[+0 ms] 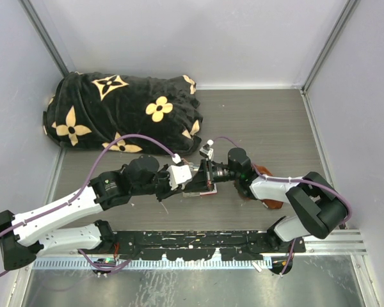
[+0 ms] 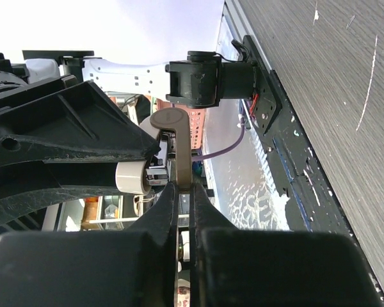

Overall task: Load the staples into the stapler
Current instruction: Open the stapler at the center of the board.

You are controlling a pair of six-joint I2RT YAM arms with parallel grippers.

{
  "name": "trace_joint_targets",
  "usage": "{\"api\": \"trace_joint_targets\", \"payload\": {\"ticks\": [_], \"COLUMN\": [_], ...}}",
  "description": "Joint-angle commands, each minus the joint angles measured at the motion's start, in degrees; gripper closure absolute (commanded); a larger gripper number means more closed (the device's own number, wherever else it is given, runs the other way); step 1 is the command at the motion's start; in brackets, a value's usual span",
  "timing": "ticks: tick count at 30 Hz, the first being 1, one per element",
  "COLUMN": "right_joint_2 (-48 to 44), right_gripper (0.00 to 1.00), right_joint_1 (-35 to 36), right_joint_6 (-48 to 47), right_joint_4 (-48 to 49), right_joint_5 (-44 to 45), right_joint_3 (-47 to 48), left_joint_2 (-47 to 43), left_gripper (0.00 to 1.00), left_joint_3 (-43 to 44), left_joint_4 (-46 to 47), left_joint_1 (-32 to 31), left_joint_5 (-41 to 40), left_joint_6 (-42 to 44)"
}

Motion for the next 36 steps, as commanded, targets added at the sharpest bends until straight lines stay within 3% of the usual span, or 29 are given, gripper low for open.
{"api": "trace_joint_targets", "payload": {"ticks": [1, 3, 4, 6, 7, 11, 13, 17, 21, 23, 36], "right_joint_2": [-0.7, -1.4, -1.8, -2.5, -3.1, -4.3, -4.4, -4.0, -2.4, -1.0, 4.3], "right_gripper": [0.99, 0.99, 0.99, 0.99, 0.99, 0.99, 0.99, 0.99, 0.99, 0.99, 0.99], "right_joint_1": [1.3, 1.3, 1.3, 1.3, 1.3, 1.3, 1.3, 1.6, 2.4, 2.6, 5.8], "right_joint_6": [2.0, 0.7, 0.0, -1.6, -2.7, -9.5, -13.3, -19.4, -22.0, -22.8, -25.1], "right_joint_4": [9.2, 8.4, 8.2, 7.1, 5.9, -1.7, -6.0, -14.1, -16.3, -17.3, -20.2], "right_joint_5": [2.7, 4.5, 5.4, 7.7, 9.6, 17.5, 21.8, 30.2, 36.6, 38.3, 43.0], "right_joint_3": [2.2, 1.6, 1.2, 0.6, 0.4, 0.2, 0.9, 3.2, 4.3, 5.0, 7.7], "left_joint_2": [-0.6, -0.8, -0.8, -0.7, -0.8, -1.6, -1.8, 0.6, 3.4, 3.6, 15.0], "left_gripper": [1.00, 0.89, 0.75, 0.35, 0.24, 0.05, 0.00, 0.02, 0.02, 0.02, 0.01], "left_joint_3": [0.9, 0.9, 1.0, 1.1, 1.3, 2.6, 2.9, 4.2, 1.8, -0.8, -2.0], "left_joint_4": [6.8, 6.7, 6.7, 6.6, 6.6, 8.0, 10.0, 9.0, 7.9, 10.9, 15.0], "left_joint_1": [-0.5, -0.5, -0.5, -0.5, -0.5, -0.5, -0.4, 2.1, 10.4, 12.5, 14.6], "left_joint_5": [2.6, 1.9, 1.4, 0.0, -1.1, -9.0, -15.0, -26.5, -22.0, -19.5, -14.0], "left_joint_6": [-0.1, -0.2, -0.2, -0.6, -0.9, -4.9, -9.6, -22.7, -37.4, -40.8, -44.6]}}
